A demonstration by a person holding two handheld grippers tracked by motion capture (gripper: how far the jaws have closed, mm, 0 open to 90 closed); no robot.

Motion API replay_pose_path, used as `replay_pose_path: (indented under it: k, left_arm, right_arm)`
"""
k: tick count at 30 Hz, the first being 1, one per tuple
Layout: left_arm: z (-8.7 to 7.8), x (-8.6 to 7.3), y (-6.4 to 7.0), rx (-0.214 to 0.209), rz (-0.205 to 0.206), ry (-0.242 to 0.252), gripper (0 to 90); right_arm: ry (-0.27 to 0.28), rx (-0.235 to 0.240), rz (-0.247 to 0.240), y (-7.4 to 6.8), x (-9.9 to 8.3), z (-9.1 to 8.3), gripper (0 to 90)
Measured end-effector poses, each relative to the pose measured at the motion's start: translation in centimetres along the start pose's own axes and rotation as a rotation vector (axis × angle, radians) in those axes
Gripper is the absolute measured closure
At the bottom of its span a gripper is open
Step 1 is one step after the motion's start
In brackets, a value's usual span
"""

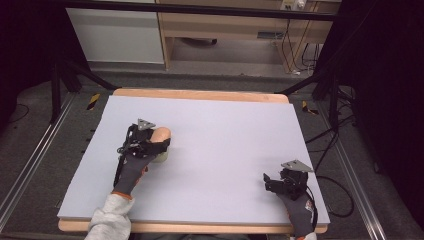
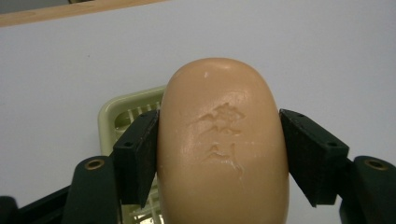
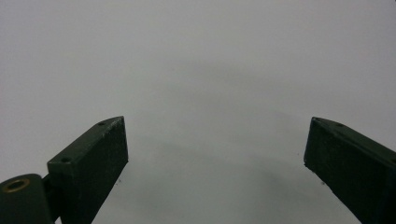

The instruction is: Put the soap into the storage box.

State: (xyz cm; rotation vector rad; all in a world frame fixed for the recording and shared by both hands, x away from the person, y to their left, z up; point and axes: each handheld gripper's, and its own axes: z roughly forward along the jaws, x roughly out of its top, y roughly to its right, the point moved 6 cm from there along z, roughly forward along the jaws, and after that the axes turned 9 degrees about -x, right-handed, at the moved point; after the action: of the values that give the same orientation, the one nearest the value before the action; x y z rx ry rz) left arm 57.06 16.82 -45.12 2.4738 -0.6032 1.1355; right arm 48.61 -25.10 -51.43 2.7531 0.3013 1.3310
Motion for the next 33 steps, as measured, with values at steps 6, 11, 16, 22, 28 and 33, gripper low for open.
replay_pose_path:
  k: [6,11,16,22,28,33]
  left_arm:
    - [0.6,-0.2,-0.7,0.014,-0.011,-0.008,31.5]
    - [1.2,-0.4,-1.2,0.025,-0.009,-0.026,31.5]
    - [1.7,-0.7,-1.7,0.030,-0.020,-0.039,31.5]
    - [2.2,-0.9,-2.4,0.039,-0.034,-0.042,31.5]
    - [2.6,-1.1,-2.9,0.041,-0.046,-0.047,31.5]
    - [2.9,-1.4,-3.1,0.048,-0.044,-0.056,31.5]
  right_arm:
    - [-0.001,0.001,-0.001,0.0,0.0,0.0,6.6]
    - [0.000,0.003,-0.001,0.0,0.0,0.0,6.5]
    - [-0.004,0.003,0.003,0.0,0.0,0.0,6.5]
    - [-0.003,0.005,-0.001,0.0,0.0,0.1,6.5]
    - [-0.004,0.005,0.000,0.0,0.0,0.1,6.5]
    - [-0.005,0.004,0.001,-0.1,0.0,0.1,6.5]
